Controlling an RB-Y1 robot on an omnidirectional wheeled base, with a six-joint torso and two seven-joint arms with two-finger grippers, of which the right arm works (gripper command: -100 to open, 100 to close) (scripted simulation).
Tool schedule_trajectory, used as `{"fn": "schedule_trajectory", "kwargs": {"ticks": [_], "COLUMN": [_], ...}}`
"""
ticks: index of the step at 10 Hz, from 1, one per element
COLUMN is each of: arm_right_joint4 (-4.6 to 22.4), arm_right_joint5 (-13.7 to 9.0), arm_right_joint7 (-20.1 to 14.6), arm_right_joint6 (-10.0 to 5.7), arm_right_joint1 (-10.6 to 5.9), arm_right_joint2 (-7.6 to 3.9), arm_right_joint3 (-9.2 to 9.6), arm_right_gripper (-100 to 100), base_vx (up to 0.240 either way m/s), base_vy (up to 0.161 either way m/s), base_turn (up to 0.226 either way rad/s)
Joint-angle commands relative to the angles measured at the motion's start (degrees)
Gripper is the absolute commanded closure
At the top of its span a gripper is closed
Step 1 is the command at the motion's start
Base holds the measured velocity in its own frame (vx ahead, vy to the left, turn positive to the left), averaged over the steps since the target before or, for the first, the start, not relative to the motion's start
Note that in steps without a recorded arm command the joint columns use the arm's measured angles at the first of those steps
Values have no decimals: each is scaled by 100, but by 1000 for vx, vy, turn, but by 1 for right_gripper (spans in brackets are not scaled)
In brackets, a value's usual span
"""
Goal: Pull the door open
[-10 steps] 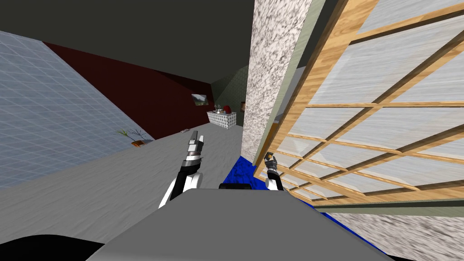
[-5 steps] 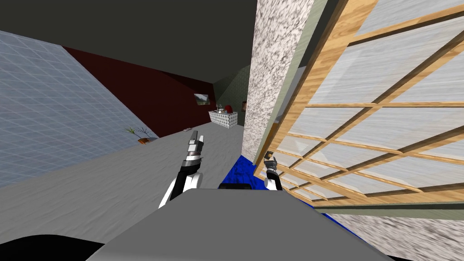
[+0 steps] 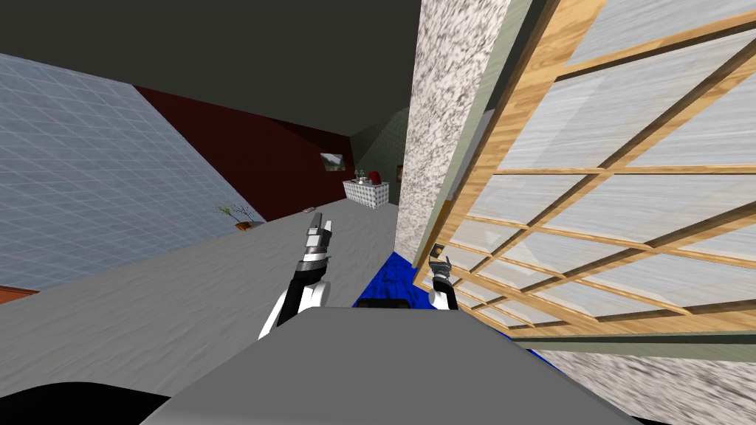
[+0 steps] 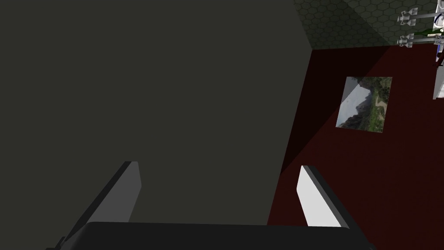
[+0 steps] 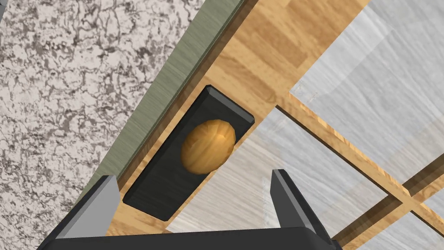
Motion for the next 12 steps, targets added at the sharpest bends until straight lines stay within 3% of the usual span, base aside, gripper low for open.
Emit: {"fn": "schedule_trajectory", "kwargs": {"ticks": [1,12], "arm_right_joint4": [-16,-211], "arm_right_joint5": [-66,-747], "arm_right_joint7": [-219,-1838], "arm_right_joint6": [-22,-217], "arm_right_joint1": [3,67], "arm_right_joint2": [15,168], "arm_right_joint3": [27,308], "arm_right_gripper": [-100,-100], "base_vx": [-60,-59], "base_vy": [-13,-11], "base_turn": [23,48]}}
